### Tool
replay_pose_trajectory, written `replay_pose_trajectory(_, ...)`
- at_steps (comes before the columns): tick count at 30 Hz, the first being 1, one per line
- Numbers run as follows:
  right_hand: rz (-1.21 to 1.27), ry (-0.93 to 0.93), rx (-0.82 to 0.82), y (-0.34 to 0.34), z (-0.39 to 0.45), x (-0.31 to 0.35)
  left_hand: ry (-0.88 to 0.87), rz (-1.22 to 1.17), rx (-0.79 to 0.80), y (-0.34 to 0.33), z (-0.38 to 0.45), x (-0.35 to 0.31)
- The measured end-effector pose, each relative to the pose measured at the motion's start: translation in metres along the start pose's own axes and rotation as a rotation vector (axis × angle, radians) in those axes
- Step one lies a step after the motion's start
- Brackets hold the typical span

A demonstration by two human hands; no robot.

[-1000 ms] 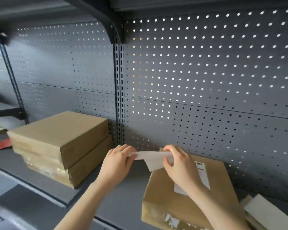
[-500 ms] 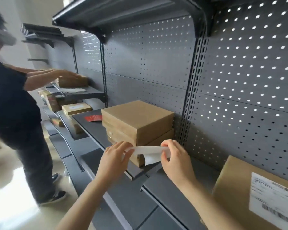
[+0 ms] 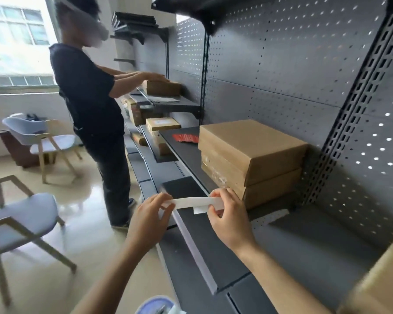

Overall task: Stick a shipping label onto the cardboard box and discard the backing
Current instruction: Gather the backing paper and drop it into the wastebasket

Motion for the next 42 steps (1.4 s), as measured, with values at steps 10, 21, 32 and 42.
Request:
replay_pose_trajectory(10,0.004,-0.159,0.239,-0.073,-0.028,-0.041,0.188,0.027,0.098,-0.023,-0.082,0.057)
replay_pose_trajectory(21,-0.166,-0.319,0.415,-0.137,-0.059,-0.081,0.356,0.006,0.266,-0.064,-0.154,0.105)
replay_pose_trajectory(32,-0.189,-0.448,0.599,-0.208,-0.087,-0.116,0.486,0.068,0.357,-0.098,-0.210,0.156)
replay_pose_trajectory(42,-0.243,-0.549,0.646,-0.267,-0.105,-0.169,0.660,0.051,0.421,-0.151,-0.262,0.204)
Point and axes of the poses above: each hand's wrist, its own z-axis towards the middle knuckle, its own y-axis out of the back of the hand, x = y × z, the point moved 7 cm from there along z, towards the middle knuckle, and after that the axes turned 14 degrees about -y, right-handed, at the moved point
